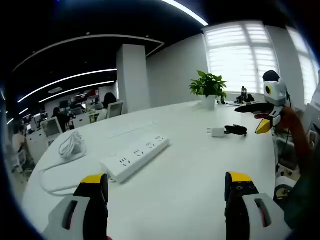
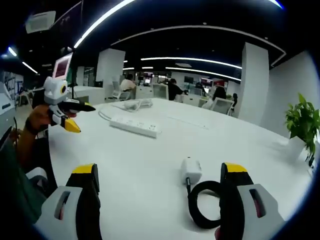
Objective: Straighten the power strip on the desk, plug the charger into it
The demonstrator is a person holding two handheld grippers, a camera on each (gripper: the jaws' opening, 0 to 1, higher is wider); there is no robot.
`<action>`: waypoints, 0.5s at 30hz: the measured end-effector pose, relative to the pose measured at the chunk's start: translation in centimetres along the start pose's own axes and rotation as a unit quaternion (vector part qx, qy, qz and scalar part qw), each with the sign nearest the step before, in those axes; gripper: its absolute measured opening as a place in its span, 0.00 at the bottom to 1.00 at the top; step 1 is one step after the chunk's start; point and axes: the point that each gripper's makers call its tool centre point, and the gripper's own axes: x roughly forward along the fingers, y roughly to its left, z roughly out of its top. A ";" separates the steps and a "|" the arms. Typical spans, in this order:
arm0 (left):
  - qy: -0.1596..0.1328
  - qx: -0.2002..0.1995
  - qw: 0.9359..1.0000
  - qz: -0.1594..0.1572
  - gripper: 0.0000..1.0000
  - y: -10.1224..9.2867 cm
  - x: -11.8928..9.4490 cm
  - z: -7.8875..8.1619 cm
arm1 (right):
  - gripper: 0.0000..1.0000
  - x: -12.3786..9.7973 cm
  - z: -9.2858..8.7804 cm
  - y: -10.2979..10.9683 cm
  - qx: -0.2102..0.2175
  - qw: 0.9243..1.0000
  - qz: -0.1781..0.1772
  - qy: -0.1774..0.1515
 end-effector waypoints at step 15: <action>-0.001 0.003 1.000 -0.005 0.99 0.0 0.0 0.1 | 0.99 -0.2 0.0 -0.1 0.004 1.000 -0.002 -0.006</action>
